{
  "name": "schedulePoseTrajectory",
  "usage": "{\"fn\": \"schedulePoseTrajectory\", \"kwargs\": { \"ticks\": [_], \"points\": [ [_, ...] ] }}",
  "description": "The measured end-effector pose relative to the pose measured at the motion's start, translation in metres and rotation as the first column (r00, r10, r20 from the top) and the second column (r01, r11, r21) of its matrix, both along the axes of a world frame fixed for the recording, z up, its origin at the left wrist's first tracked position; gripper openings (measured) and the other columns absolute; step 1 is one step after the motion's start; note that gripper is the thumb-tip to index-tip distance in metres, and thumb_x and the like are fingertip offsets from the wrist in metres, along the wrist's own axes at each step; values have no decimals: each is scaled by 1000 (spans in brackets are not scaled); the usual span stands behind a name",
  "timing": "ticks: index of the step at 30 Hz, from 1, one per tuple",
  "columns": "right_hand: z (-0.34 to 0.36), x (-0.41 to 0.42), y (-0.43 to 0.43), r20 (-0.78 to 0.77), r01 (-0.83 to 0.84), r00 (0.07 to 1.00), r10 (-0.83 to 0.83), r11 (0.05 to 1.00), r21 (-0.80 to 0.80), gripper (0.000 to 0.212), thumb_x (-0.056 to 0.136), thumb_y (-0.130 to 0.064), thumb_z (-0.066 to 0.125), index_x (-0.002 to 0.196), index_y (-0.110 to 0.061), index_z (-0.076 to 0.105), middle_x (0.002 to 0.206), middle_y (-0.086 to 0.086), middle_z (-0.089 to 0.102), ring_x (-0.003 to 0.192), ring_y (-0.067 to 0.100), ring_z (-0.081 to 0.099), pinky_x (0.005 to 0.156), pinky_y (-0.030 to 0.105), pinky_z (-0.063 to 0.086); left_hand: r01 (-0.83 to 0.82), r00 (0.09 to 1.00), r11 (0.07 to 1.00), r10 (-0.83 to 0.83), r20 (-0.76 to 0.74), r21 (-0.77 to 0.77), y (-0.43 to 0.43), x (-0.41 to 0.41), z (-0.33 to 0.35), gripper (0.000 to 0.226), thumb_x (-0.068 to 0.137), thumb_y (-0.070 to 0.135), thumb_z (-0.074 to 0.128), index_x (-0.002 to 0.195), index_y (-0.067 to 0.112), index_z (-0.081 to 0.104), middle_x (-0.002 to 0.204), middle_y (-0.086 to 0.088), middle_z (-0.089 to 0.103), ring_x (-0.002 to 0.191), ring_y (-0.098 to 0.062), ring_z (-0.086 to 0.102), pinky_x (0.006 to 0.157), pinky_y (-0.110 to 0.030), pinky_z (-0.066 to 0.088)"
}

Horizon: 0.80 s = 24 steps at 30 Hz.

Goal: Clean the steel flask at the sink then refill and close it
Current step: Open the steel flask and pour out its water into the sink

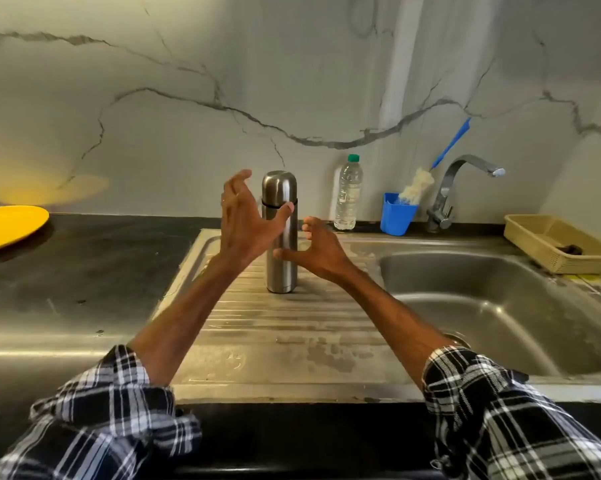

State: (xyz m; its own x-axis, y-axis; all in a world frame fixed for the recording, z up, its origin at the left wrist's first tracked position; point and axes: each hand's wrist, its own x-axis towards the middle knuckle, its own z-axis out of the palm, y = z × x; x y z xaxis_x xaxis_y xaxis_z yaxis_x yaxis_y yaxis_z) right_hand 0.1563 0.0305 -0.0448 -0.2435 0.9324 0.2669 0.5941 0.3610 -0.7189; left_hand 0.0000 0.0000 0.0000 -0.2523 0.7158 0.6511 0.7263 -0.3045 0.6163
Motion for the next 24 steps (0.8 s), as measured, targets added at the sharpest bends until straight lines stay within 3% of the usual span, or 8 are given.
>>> {"fn": "schedulePoseTrajectory", "kwargs": {
  "ticks": [2, 4, 6, 9, 12, 16, 20, 24],
  "points": [
    [4, -9, 3, -54, -51, 997, 51, 999, -3, 89, 70, -51, 86, 139, -11, 46, 134, 5, 57, 119, 20, 57, 89, 30, 51, 78, 995, 985, -66, 77, -154, 11, -2, 7, 99, 78, 47, 85, 152, 7, 33, 152, -14, 43, 137, -31, 46, 112, -46, 44],
    [5, -17, 3, -100, -71, 993, 70, 997, -13, 76, 71, -42, 88, 130, -12, 52, 117, -3, 61, 103, 12, 60, 80, 23, 51, 136, 988, 963, -114, 107, -234, 20, -4, 10, 88, 78, 50, 83, 146, 12, 41, 140, -9, 55, 127, -29, 56, 105, -46, 50],
    [2, -23, 5, -150, -65, 987, 62, 998, -20, 73, 69, -36, 90, 127, -13, 52, 112, -4, 62, 99, 13, 61, 78, 25, 54, 156, 983, 964, -132, 126, -213, 24, -2, 7, 71, 79, 49, 82, 134, 16, 53, 120, 0, 63, 112, -24, 64, 97, -43, 56],
    [-1, -22, 7, -194, -89, 977, 88, 996, 5, 70, 70, -32, 90, 126, -14, 52, 113, -3, 63, 97, 10, 61, 71, 17, 48, 172, 978, 975, -152, 144, -140, 23, 0, 6, 66, 76, 51, 84, 126, 16, 60, 112, 2, 66, 101, -18, 66, 91, -43, 59],
    [-1, -12, 6, -197, -103, 974, 109, 994, 36, 73, 70, -33, 90, 129, -14, 52, 115, -2, 64, 97, 9, 62, 73, 19, 49, 208, 975, 972, -197, 101, -114, 16, 8, 8, 72, 68, 65, 79, 120, 19, 62, 106, 5, 67, 94, -13, 66, 85, -34, 59],
    [2, 18, 2, -180, -76, 979, 94, 992, 102, 75, 69, -40, 89, 129, -16, 52, 115, -2, 65, 96, 9, 62, 75, 23, 51, 280, 956, 958, -273, 110, -53, 12, 30, 14, 59, 77, 48, 85, 122, 16, 64, 108, 3, 70, 95, -11, 67, 85, -31, 59],
    [10, 53, -4, -240, -49, 968, 73, 993, 104, 80, 69, -40, 90, 135, -21, 49, 122, -6, 65, 104, 8, 63, 85, 25, 56, 370, 917, 929, -362, 168, -19, 10, 63, 26, 54, 80, 39, 85, 124, 14, 65, 110, 1, 71, 97, -10, 69, 81, -19, 57],
    [14, 96, -3, -202, 2, 979, 26, 991, 137, 78, 63, -44, 91, 129, -22, 55, 113, -8, 69, 100, 6, 67, 84, 31, 59, 488, 852, 873, -476, 217, -1, 11, 103, 29, 48, 81, 38, 85, 119, 15, 67, 105, 5, 73, 94, -6, 70, 80, -23, 59]
  ]
}}
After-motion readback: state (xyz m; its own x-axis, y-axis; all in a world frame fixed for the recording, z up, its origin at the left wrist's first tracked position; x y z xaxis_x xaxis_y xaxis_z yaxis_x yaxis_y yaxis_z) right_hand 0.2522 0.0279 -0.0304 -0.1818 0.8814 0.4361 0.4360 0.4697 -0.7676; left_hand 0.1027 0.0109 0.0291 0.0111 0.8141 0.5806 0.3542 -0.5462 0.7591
